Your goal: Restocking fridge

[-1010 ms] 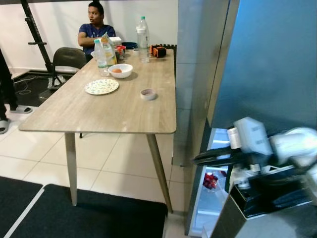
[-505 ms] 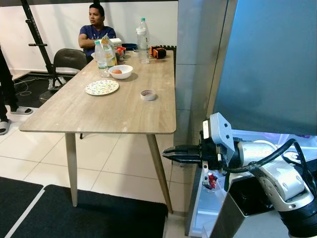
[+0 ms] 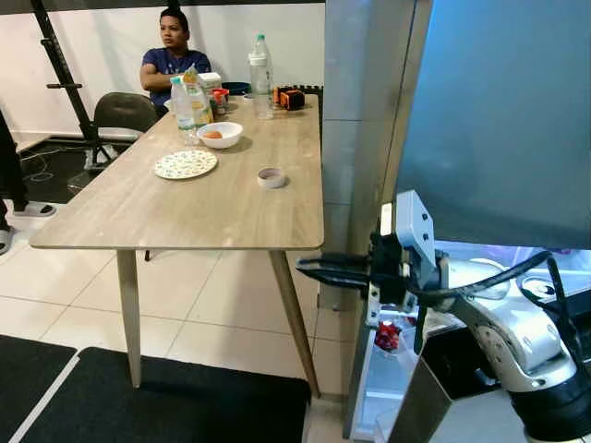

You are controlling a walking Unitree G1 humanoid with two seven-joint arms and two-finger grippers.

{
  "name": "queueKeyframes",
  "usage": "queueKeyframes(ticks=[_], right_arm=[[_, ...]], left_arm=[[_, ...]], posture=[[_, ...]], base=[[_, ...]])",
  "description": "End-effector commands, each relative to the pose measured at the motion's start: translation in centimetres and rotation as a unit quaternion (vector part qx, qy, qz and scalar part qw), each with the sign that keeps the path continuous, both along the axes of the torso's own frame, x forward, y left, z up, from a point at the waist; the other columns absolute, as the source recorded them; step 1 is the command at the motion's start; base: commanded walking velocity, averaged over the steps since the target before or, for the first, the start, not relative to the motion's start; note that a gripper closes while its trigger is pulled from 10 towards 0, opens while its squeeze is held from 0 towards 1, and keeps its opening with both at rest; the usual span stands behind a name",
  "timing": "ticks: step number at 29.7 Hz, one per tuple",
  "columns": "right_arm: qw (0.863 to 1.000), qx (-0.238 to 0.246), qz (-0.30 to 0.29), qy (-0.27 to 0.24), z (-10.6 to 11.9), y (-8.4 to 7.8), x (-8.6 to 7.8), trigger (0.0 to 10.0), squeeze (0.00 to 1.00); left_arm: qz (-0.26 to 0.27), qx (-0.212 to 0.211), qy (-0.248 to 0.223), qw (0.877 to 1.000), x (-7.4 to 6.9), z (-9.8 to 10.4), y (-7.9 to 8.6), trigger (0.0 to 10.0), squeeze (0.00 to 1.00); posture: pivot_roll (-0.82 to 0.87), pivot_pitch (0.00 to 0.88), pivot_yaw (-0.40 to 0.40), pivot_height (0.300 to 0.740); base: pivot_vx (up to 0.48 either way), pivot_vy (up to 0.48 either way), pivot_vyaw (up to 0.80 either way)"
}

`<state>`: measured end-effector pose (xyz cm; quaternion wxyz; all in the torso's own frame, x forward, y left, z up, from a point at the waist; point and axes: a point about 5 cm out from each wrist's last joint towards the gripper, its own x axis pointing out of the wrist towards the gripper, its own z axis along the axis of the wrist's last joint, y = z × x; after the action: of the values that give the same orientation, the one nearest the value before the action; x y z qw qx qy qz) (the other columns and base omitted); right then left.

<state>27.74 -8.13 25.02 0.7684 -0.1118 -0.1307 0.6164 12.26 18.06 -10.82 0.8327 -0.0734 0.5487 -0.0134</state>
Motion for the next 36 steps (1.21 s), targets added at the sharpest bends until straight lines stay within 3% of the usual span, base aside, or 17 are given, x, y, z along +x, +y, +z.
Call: queueKeyframes(ticks=[1, 18, 31, 36], right_arm=[[1.0, 0.006, -0.014, 0.006, 0.2, -0.2, 0.3, 10.0, 0.0], [0.999, 0.006, -0.035, 0.009, 0.5, -0.7, 0.6, 10.0, 0.0], [1.0, -0.006, -0.022, 0.017, 0.1, -0.6, 0.4, 10.0, 0.0], [0.999, -0.03, 0.007, 0.028, -0.7, -0.4, -0.4, 10.0, 0.0]], left_arm=[[0.001, 0.001, 0.026, 1.0, -1.3, -0.4, -0.1, 10.0, 0.0], [0.001, 0.001, 0.027, 1.0, -1.4, -0.5, -0.3, 10.0, 0.0], [0.003, 0.002, 0.028, 1.0, -1.4, -0.4, 0.0, 10.0, 0.0], [0.0, 0.002, 0.028, 1.0, -1.4, -0.4, -0.1, 10.0, 0.0]], posture=[[-0.11, 0.0, -0.003, 0.74], [-0.11, 0.0, -0.001, 0.74], [-0.11, 0.0, -0.002, 0.74], [-0.11, 0.0, -0.002, 0.74]], base=[[0.0, 0.0, 0.0], [-0.162, 0.0, 0.0], [-0.269, 0.0, 0.0], [-0.274, 0.0, 0.0]])
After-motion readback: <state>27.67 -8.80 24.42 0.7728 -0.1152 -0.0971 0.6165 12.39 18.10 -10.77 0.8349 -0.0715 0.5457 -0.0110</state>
